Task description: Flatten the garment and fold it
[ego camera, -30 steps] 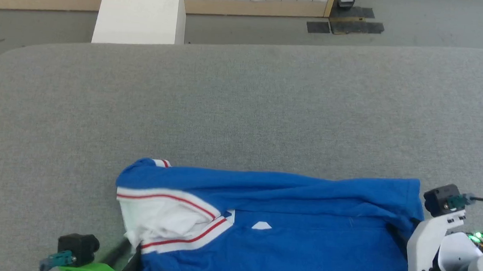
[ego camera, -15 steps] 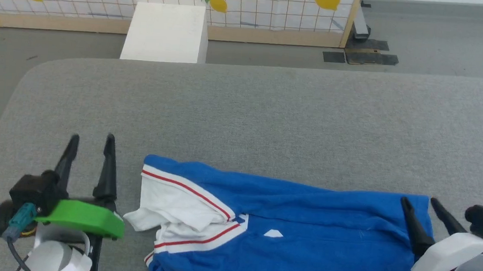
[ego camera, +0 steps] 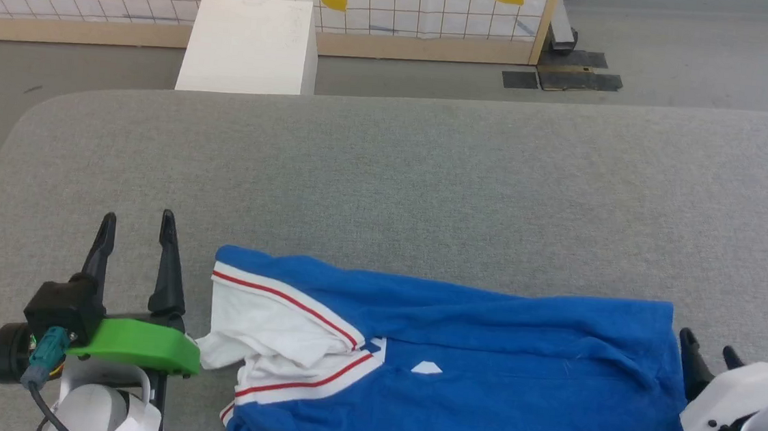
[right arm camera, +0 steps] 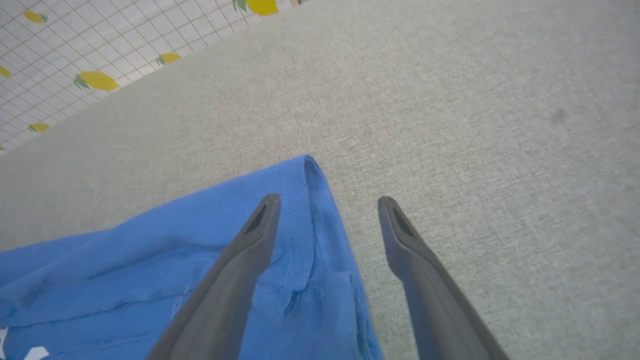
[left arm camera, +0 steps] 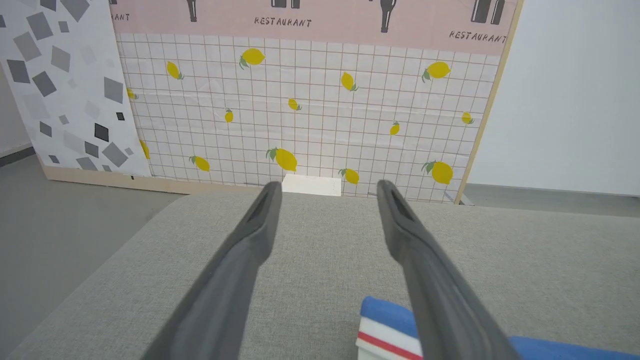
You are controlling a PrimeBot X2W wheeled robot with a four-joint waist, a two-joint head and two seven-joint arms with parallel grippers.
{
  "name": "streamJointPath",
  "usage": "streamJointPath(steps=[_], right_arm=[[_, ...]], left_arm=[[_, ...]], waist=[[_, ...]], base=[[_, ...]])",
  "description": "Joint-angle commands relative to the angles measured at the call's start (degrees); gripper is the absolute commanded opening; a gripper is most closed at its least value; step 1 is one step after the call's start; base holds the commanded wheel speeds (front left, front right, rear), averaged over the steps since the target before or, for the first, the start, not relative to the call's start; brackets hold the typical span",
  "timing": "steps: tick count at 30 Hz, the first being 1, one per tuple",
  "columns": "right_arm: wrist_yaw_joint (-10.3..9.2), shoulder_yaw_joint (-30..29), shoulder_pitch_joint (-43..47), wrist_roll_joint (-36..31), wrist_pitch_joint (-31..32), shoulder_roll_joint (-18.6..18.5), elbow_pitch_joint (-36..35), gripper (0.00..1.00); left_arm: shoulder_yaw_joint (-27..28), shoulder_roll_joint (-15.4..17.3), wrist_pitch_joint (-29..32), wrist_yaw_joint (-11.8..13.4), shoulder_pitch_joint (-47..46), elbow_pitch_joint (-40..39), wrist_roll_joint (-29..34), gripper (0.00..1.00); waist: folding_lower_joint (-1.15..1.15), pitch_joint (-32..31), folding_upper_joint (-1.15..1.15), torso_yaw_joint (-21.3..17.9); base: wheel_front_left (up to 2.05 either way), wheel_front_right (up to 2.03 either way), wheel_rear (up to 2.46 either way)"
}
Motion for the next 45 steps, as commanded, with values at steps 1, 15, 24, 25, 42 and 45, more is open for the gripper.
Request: streamJointPath(steps=[1,15,24,25,42,45], right_arm=[[-0.09,-0.71,-1.87,-1.1,2.33,0.23,1.61,1.0],[-0.09,-0.87,-6.47,-5.62,27.13,0.29,10.3,0.56],[-0.09,-1.34,-5.51,-5.76,25.62,0.3,7.04,0.0],[-0.09,-1.85,-5.47,-6.38,24.88,0.3,6.74,0.0],[-0.09,-21.71,-7.13,-30.86,7.14,-1.07,5.57,0.0],[-0.09,-19.37,-6.49,-30.88,6.07,-1.51,5.14,0.0]], left_arm=[[0.62,-0.53,-0.25,-0.8,-0.05,0.51,0.78,1.0],[4.49,-3.67,-0.26,-4.82,0.0,2.89,3.82,1.0],[5.98,-4.74,-0.26,-5.95,0.26,3.62,4.9,1.0],[6.07,-4.82,-0.26,-6.03,0.28,3.65,4.98,1.0],[7.16,-5.59,-0.26,-7.48,0.32,4.47,6.34,1.0],[7.38,-5.65,-0.26,-7.64,0.79,4.67,6.54,1.0]], waist=[[0.0,0.15,0.3,-0.05],[0.0,0.68,0.3,0.66],[0.0,0.58,0.3,0.46],[0.0,0.56,0.3,0.43],[0.0,0.2,0.3,1.49],[0.0,-0.29,0.3,1.56]], base=[[0.0,0.0,0.0],[0.0,0.0,0.0],[0.0,0.0,0.0],[0.0,0.0,0.0],[0.0,0.0,0.0],[0.0,0.0,0.0]])
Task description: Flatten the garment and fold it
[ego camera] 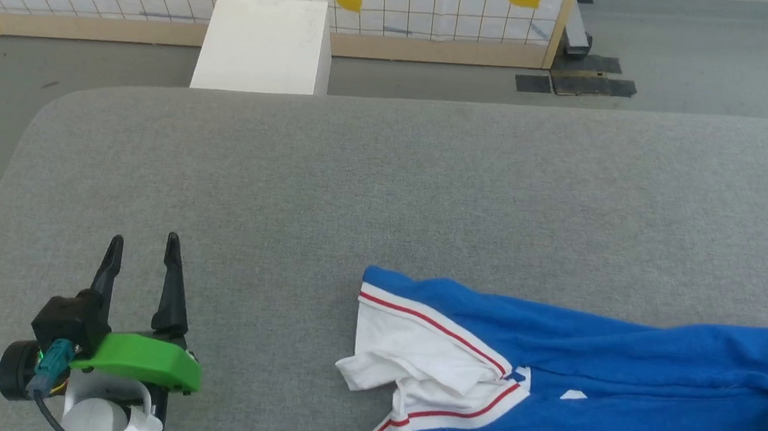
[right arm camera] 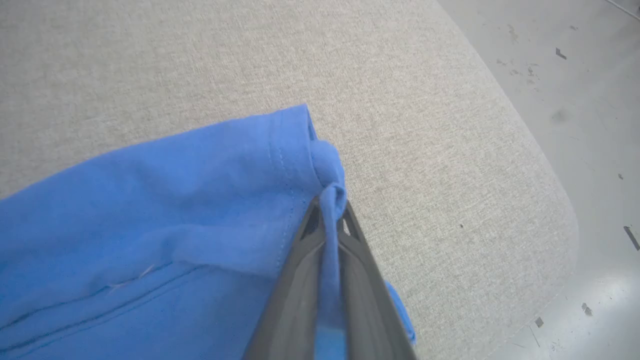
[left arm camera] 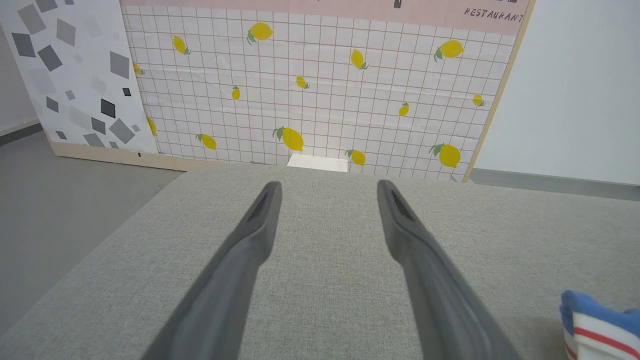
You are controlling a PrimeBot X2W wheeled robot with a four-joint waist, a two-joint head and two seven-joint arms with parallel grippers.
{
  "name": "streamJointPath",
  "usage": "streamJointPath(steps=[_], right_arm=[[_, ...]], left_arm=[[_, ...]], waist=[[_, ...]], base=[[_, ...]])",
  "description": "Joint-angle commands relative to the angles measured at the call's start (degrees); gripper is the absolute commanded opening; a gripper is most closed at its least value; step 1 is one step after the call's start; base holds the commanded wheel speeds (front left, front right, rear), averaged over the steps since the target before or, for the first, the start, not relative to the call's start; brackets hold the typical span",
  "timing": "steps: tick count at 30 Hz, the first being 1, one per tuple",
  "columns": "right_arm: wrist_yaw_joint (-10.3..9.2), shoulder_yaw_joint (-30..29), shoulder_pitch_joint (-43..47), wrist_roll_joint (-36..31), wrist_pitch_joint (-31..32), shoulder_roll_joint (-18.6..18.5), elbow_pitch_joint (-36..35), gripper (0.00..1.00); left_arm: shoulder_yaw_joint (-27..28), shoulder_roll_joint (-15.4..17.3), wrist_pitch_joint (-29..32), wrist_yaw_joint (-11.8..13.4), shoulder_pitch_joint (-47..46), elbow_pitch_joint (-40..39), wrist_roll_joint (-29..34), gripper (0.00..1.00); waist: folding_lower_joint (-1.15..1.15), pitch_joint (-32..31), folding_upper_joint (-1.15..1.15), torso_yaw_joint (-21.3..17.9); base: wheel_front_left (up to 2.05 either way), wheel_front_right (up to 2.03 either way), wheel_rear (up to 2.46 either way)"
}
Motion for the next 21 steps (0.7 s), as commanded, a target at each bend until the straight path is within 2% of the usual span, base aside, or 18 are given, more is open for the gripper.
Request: streamJointPath(steps=[1,6,13,17,21], right_arm=[[-0.11,1.2,0.31,0.13,-0.51,-0.25,-1.08,0.0],[-0.11,7.92,4.19,4.77,2.73,0.65,-8.99,0.0],[-0.11,24.5,11.86,11.33,13.91,1.23,-32.24,0.0],[-0.11,37.31,12.26,12.74,19.62,-1.64,-41.47,0.0],[-0.11,50.03,8.53,14.11,22.5,-5.06,-43.21,0.0]], left_arm=[[0.25,-0.3,-0.26,-0.38,0.74,0.25,0.81,1.0],[0.55,-0.35,-0.26,-0.63,1.4,0.41,1.14,1.0],[1.13,-0.42,-0.26,-0.86,2.06,0.35,1.4,1.0],[1.22,-0.45,-0.26,-0.98,1.84,0.25,1.54,1.0],[0.97,-0.44,-0.26,-1.14,1.15,0.29,1.88,1.0]], waist=[[0.0,-0.45,0.3,0.12],[0.0,-1.28,0.3,0.32],[0.0,-1.55,0.3,-0.03],[0.0,-0.93,0.3,-0.48],[0.0,-0.15,0.3,-0.51]], base=[[0.0,0.0,0.0],[0.0,0.0,0.0],[0.0,0.0,0.0],[0.0,0.0,0.0],[0.0,0.0,0.0]])
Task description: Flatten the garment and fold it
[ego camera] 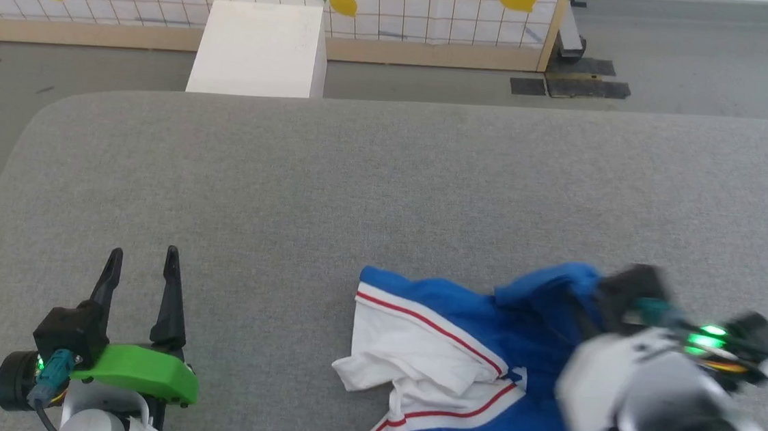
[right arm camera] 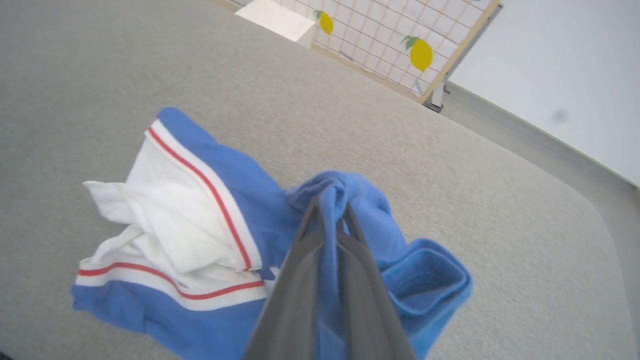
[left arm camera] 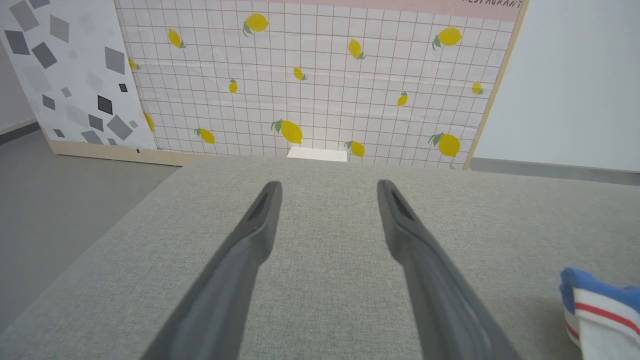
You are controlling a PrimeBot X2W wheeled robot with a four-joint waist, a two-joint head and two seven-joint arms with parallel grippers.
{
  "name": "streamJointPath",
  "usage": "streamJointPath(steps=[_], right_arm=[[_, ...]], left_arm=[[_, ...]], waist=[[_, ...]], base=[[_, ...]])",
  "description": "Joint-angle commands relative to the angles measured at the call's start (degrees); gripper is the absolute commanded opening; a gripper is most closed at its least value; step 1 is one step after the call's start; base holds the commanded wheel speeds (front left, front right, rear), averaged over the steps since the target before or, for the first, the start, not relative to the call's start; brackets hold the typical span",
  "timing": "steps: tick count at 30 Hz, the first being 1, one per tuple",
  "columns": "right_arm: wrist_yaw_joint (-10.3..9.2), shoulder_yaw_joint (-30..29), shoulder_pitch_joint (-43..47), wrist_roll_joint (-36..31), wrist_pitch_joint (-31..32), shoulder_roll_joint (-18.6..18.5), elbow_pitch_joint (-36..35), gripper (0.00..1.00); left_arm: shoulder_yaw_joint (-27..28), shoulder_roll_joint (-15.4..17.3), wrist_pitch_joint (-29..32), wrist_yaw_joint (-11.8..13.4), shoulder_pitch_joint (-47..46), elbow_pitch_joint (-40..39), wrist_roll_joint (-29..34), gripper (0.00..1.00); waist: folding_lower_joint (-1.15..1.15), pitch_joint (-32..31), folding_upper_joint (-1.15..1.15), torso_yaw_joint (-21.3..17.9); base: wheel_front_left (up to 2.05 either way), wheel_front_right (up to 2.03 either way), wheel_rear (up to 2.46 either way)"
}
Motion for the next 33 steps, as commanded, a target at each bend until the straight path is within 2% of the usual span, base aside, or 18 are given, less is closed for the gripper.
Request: streamJointPath(steps=[1,5,12,13,18,25,26,27,28,33], right_arm=[[-0.09,3.42,-2.64,0.62,0.24,-0.57,0.53,0.0],[-0.09,13.29,-6.72,1.86,-1.19,0.49,5.71,0.0],[-0.09,21.26,-11.59,3.18,-8.05,5.22,20.35,0.0],[-0.09,23.04,-12.49,3.94,-10.07,5.9,24.51,0.0],[-0.09,26.41,-13.83,5.94,-12.31,6.44,33.99,0.0],[-0.09,29.18,-13.97,11.39,-11.85,6.48,40.26,0.0],[-0.09,29.51,-13.97,12.46,-11.74,6.48,40.36,0.42],[-0.09,29.65,-14.02,13.33,-11.98,6.49,40.13,0.9],[-0.09,29.33,-14.06,14.14,-12.48,6.49,39.62,1.0],[-0.09,25.43,-13.26,17.83,-18.06,6.49,33.66,1.0]], left_arm=[[-0.14,-0.25,-0.26,-0.39,-0.53,0.01,0.36,1.0],[-0.5,-0.29,-0.26,-0.51,-1.59,0.16,0.33,1.0],[-1.36,-0.4,-0.26,-0.63,-2.98,0.07,0.21,1.0],[-1.47,-0.43,-0.26,-0.64,-3.17,0.13,0.16,1.0],[-1.38,-0.47,-0.26,-0.7,-3.62,0.49,0.1,1.0],[-1.01,-0.51,-0.26,-0.73,-3.23,0.96,0.2,1.0],[-1.0,-0.52,-0.26,-0.74,-3.12,1.11,0.2,1.0],[-0.96,-0.53,-0.26,-0.74,-3.02,1.24,0.19,1.0],[-0.95,-0.53,-0.26,-0.75,-2.9,1.35,0.16,1.0],[-1.06,-0.56,-0.26,-0.71,-2.03,1.37,0.15,1.0]], waist=[[0.0,0.51,0.3,0.16],[0.0,1.39,0.3,1.15],[0.0,2.96,0.3,3.11],[0.0,3.32,0.3,3.66],[0.0,3.99,0.3,4.4],[0.0,3.55,0.3,3.81],[0.0,3.33,0.3,3.58],[0.0,3.05,0.3,3.34],[0.0,2.75,0.3,3.07],[0.0,1.05,0.3,1.76]], base=[[0.0,0.0,0.0],[0.0,0.0,0.0],[0.0,0.0,0.0],[0.0,0.0,0.0],[0.0,0.0,0.0],[0.0,0.0,0.0],[0.0,0.0,0.0],[0.0,0.0,0.0],[0.0,0.0,0.0],[0.0,0.0,0.0]])
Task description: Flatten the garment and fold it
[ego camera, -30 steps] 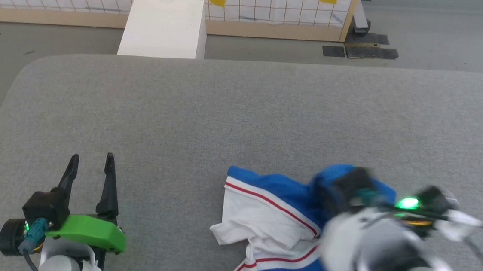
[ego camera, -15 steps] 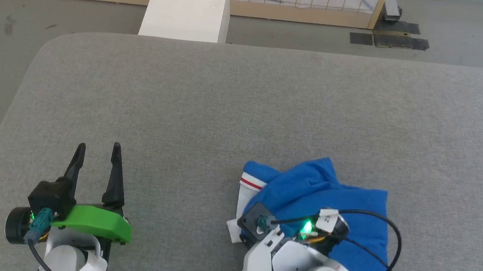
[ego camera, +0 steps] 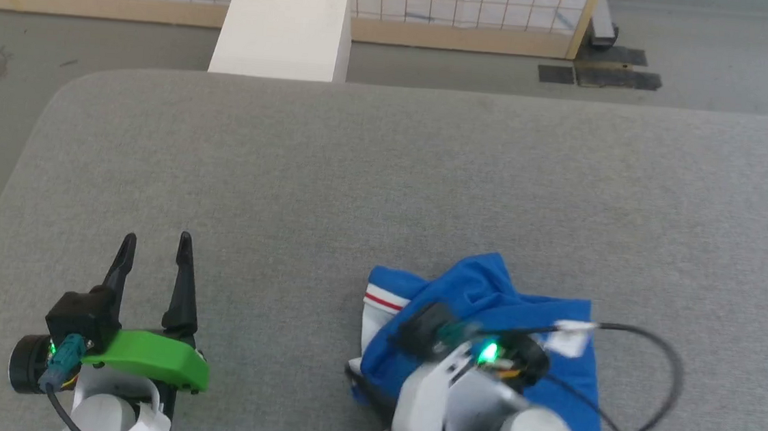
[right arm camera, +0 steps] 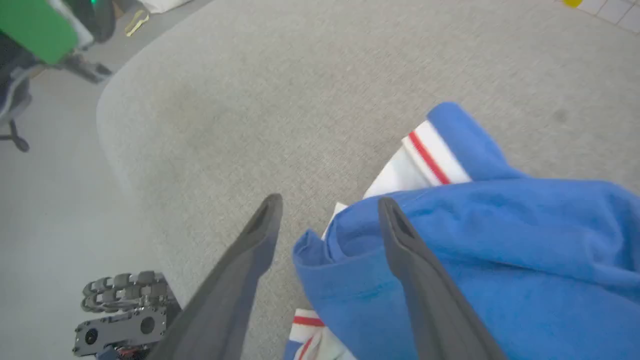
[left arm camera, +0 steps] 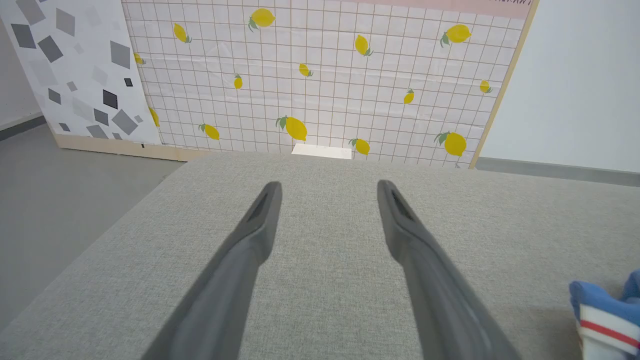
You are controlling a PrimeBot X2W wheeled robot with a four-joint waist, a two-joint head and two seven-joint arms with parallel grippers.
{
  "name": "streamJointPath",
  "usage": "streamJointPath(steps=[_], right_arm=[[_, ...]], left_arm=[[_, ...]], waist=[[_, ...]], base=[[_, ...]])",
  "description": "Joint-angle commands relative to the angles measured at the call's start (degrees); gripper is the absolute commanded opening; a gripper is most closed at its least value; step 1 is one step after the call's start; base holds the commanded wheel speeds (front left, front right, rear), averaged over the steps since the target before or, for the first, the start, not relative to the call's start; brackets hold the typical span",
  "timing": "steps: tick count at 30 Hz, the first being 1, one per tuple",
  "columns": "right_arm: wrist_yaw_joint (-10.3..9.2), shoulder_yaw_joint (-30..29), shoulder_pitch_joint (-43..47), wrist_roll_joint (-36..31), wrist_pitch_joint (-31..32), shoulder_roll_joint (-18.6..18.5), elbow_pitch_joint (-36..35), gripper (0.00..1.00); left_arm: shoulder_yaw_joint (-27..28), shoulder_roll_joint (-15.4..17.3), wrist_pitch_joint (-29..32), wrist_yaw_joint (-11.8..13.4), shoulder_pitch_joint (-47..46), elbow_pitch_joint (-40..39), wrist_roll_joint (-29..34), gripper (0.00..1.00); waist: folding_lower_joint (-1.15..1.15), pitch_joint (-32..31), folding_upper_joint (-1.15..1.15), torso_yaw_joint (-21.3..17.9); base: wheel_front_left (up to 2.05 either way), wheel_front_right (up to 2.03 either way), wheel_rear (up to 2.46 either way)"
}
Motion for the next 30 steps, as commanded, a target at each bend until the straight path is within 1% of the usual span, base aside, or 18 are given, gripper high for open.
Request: streamJointPath(steps=[1,3,6,9,14,18,24,26,30], right_arm=[[-0.09,-1.88,0.43,0.84,-2.67,0.14,-2.29,1.0],[-0.09,-4.93,1.35,1.4,-6.7,0.14,-5.78,1.0],[-0.09,-9.99,2.82,0.52,-12.73,0.14,-10.27,1.0],[-0.09,-17.05,5.25,-0.95,-19.44,0.14,-13.95,1.0],[-0.09,-27.19,9.44,-4.05,-28.03,-0.06,-16.15,1.0],[-0.09,-32.46,12.32,-5.89,-31.68,-1.67,-15.26,1.0],[-0.09,-36.98,15.31,-7.36,-34.8,-4.84,-12.67,1.0],[-0.09,-37.31,15.95,-7.43,-35.75,-6.0,-11.7,1.0],[-0.09,-36.8,17.55,-7.65,-36.28,-6.95,-11.22,1.0]], left_arm=[[0.06,-0.25,-0.26,-0.02,0.73,0.01,0.1,1.0],[0.08,-0.25,-0.26,0.03,1.21,-0.08,-0.09,1.0],[0.05,-0.26,-0.26,0.07,1.88,-0.21,-0.32,1.0],[-0.15,-0.27,-0.26,0.17,2.45,-0.46,-0.72,1.0],[-0.96,-0.28,-0.26,0.55,2.98,-0.98,-1.48,1.0],[-1.88,-0.28,-0.26,0.79,3.18,-1.83,-1.74,1.0],[-3.49,-0.29,-0.26,0.84,3.51,-3.04,-1.66,1.0],[-4.16,-0.29,-0.26,0.96,3.78,-3.26,-1.77,1.0],[-5.33,-0.29,-0.26,1.05,4.27,-2.97,-2.33,1.0]], waist=[[0.0,-1.29,0.3,-1.06],[0.0,-2.05,0.3,-1.56],[0.0,-3.18,0.3,-2.25],[0.0,-4.15,0.3,-2.76],[0.0,-5.01,0.3,-3.47],[0.0,-5.3,0.3,-3.91],[0.0,-5.9,0.3,-4.26],[0.0,-6.15,0.3,-4.37],[0.0,-6.56,0.3,-4.55]], base=[[0.0,0.0,0.0],[0.0,0.0,0.0],[0.0,0.0,0.0],[0.0,0.0,0.0],[0.0,0.0,0.0],[0.0,0.0,0.0],[0.0,0.0,0.0],[0.0,0.0,0.0],[0.0,0.0,0.0]])
